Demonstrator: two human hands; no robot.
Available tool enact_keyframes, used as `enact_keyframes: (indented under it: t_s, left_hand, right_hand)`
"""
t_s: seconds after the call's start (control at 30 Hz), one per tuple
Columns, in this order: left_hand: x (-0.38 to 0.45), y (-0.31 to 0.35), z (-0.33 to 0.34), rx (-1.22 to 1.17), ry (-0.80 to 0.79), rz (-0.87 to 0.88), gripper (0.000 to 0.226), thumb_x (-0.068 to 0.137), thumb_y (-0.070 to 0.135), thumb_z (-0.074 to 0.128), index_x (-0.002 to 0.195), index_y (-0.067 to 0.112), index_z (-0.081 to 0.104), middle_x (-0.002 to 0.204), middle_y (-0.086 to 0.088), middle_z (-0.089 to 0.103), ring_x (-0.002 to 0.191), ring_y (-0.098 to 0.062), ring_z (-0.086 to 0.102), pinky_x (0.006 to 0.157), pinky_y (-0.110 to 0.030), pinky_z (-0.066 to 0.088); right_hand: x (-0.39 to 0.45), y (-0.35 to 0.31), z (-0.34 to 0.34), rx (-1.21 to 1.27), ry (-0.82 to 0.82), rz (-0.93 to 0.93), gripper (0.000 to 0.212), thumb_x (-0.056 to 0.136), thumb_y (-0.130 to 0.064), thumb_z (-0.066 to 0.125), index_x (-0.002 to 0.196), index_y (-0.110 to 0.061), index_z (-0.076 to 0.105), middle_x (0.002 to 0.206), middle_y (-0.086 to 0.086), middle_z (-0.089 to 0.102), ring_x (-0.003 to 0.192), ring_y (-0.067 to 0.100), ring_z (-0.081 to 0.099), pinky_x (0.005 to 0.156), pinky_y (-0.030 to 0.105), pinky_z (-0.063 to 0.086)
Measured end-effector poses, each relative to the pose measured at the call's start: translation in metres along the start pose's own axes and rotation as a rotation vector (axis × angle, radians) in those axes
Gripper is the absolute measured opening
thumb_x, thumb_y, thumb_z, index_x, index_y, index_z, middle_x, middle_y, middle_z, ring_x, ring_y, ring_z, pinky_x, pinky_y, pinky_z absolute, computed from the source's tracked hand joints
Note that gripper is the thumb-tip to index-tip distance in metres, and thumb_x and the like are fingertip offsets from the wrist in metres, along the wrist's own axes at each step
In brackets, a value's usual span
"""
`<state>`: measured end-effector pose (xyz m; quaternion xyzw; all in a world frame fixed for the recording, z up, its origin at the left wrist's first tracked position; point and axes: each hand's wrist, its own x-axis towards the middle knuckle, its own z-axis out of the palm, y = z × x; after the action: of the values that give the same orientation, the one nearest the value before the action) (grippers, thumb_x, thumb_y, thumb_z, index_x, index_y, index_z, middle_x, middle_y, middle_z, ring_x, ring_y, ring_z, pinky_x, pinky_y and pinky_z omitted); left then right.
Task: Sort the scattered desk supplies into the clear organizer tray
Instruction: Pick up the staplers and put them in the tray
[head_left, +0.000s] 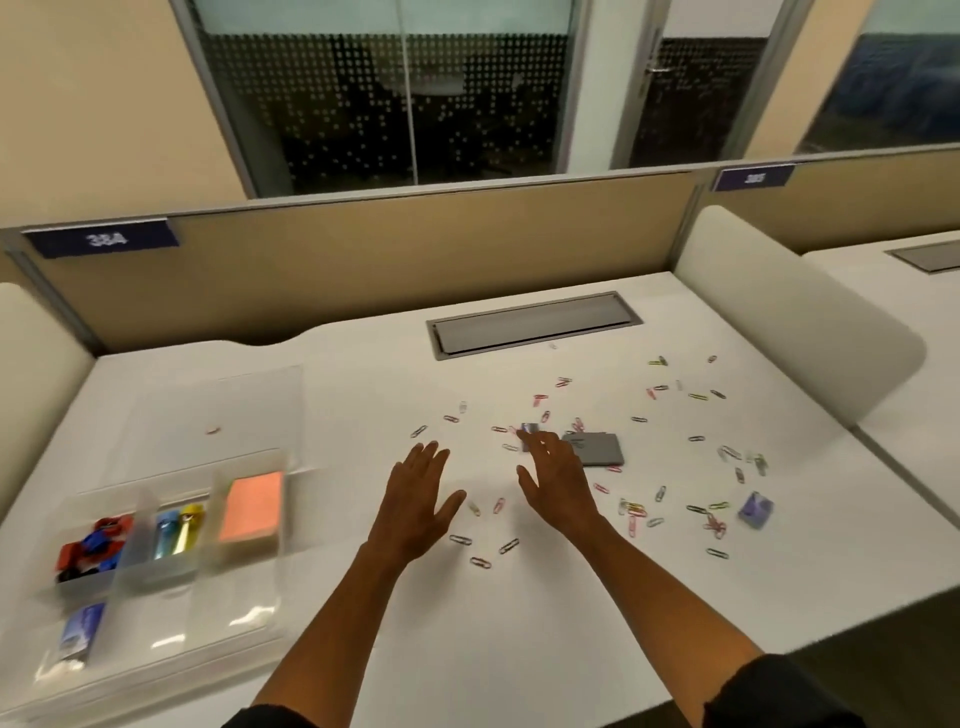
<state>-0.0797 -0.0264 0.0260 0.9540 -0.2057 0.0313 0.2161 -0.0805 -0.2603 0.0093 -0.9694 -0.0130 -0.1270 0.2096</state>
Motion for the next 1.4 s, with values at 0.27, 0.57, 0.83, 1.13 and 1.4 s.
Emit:
enact_keyframes:
  t_s: [0.27,0.57,0.83,1.13,1.4]
  left_hand:
    - [0.044,0.062,0.059,-0.045,-0.080,-0.055,0.069,0.089,0.053,0.040,0.146,0.014,0.030,0.156,-0.007,0.023,0.145,-0.024,0.014,0.117,-0.044,0.017]
    - [0.072,0.091,0.089,-0.034,-0.132,-0.072,0.068,0.092,0.035,0.056,0.148,0.012,0.025,0.156,-0.008,0.020,0.146,-0.025,0.014,0.117,-0.040,0.013]
    - [0.119,0.078,0.101,-0.025,-0.180,-0.068,0.079,0.083,0.026,0.068,0.147,0.010,0.025,0.155,-0.011,0.023,0.143,-0.029,0.019,0.117,-0.041,0.020]
    - [0.152,0.084,0.115,-0.201,-0.279,-0.070,0.075,0.078,0.004,0.069,0.143,0.009,0.033,0.138,-0.014,0.045,0.126,-0.030,0.042,0.105,-0.039,0.037]
    - [0.158,0.091,0.123,-0.138,-0.133,-0.048,0.051,0.087,-0.007,0.052,0.135,0.008,0.047,0.114,-0.018,0.058,0.110,-0.036,0.051,0.090,-0.045,0.045]
  right_hand:
    - [-0.012,0.103,-0.035,0.031,-0.002,0.071,0.055,0.085,-0.024,0.060,0.138,-0.019,0.044,0.134,0.008,0.051,0.116,0.028,0.050,0.091,0.039,0.049]
    - [-0.013,0.163,-0.051,0.047,-0.066,0.175,0.051,0.093,-0.031,0.051,0.142,-0.024,0.037,0.144,0.004,0.040,0.127,0.021,0.040,0.104,0.033,0.035]
    - [-0.038,0.201,-0.066,0.057,-0.019,0.292,0.052,0.092,-0.029,0.055,0.141,-0.023,0.039,0.143,0.005,0.042,0.129,0.024,0.040,0.107,0.038,0.033]
    - [-0.083,0.245,-0.094,-0.023,0.056,0.396,0.058,0.085,-0.034,0.062,0.138,-0.025,0.042,0.137,0.001,0.046,0.124,0.022,0.041,0.101,0.037,0.038]
    - [-0.104,0.250,-0.102,-0.011,0.114,0.456,0.064,0.078,-0.041,0.069,0.135,-0.024,0.043,0.133,-0.001,0.048,0.121,0.020,0.043,0.099,0.038,0.041]
